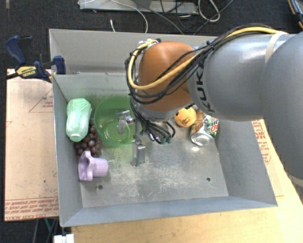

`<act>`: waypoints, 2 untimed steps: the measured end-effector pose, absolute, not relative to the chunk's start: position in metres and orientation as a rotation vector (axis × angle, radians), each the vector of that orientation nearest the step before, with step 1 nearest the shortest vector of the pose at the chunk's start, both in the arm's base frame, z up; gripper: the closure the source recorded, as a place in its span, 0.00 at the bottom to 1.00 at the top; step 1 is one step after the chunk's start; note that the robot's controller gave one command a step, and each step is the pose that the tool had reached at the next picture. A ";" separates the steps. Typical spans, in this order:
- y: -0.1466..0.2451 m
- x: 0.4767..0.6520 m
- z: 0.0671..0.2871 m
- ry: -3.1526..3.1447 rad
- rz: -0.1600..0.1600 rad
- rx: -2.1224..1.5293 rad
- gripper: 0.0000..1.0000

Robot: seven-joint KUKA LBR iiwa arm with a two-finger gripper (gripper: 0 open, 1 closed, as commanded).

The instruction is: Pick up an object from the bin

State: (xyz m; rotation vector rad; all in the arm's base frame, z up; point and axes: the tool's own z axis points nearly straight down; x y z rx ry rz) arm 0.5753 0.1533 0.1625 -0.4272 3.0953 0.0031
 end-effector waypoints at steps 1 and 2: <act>0.166 0.584 0.108 3.139 0.001 -0.286 0.00; 0.148 0.592 0.070 3.130 0.006 -0.009 0.00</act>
Offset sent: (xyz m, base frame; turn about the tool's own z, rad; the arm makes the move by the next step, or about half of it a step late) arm 0.0166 -0.0060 -0.0925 0.2703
